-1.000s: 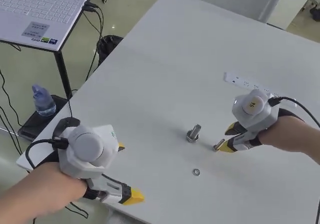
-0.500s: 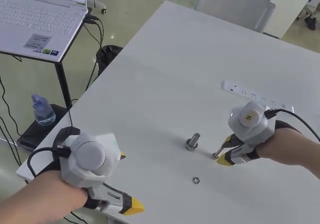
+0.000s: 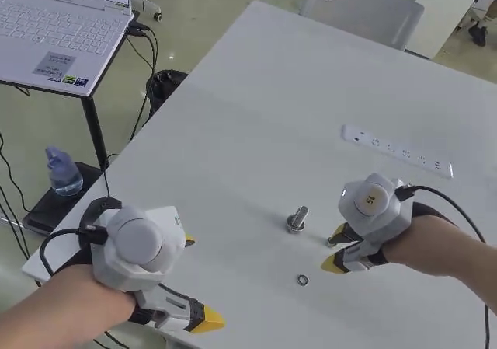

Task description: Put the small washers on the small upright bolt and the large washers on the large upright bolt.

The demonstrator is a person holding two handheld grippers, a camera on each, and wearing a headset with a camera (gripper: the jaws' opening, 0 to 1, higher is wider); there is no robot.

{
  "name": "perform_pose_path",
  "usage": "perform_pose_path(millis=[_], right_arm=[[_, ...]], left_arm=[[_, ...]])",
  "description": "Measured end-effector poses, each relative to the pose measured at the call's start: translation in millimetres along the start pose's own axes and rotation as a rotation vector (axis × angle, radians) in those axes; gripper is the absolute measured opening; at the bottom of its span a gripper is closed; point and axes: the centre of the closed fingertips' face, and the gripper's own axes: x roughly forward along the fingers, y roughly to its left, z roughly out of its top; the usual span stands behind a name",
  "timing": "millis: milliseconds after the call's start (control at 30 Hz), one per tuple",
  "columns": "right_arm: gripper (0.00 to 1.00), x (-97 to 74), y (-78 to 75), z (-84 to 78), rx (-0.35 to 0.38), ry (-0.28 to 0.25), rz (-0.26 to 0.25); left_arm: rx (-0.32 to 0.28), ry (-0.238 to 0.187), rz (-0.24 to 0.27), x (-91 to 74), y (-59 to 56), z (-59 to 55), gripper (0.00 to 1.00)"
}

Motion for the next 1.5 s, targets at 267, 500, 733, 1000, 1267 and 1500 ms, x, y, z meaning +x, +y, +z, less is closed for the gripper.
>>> perform_pose_path(millis=[267, 500, 733, 1000, 1267, 1500], right_arm=[[0.32, 8.5, 17.1, -1.8, 0.007, 0.003, 0.014], [0.32, 15.7, 28.1, -3.0, 0.006, 0.007, 0.02], [0.31, 25.8, 27.2, -3.3, -0.002, 0.005, -0.001], [0.3, 39.2, 28.1, -6.4, 0.02, 0.009, 0.0], [0.29, 51.8, 23.5, -6.9, 0.034, -0.002, -0.025], [0.29, 59.5, 26.9, -8.0, 0.04, 0.007, -0.017]], left_arm=[[0.001, 0.003, -0.005, 2.0, -1.3, -1.2, 0.77], [0.007, 0.002, -0.006, 3.7, -0.9, 2.1, 0.77], [0.011, 0.007, -0.009, 3.9, -0.6, 2.2, 0.77], [0.01, 0.013, -0.014, 5.1, -0.4, 0.9, 0.76], [0.031, 0.009, -0.006, 4.7, 1.5, 3.2, 0.77], [0.02, -0.007, 0.007, 5.4, 5.2, 3.4, 0.8]])
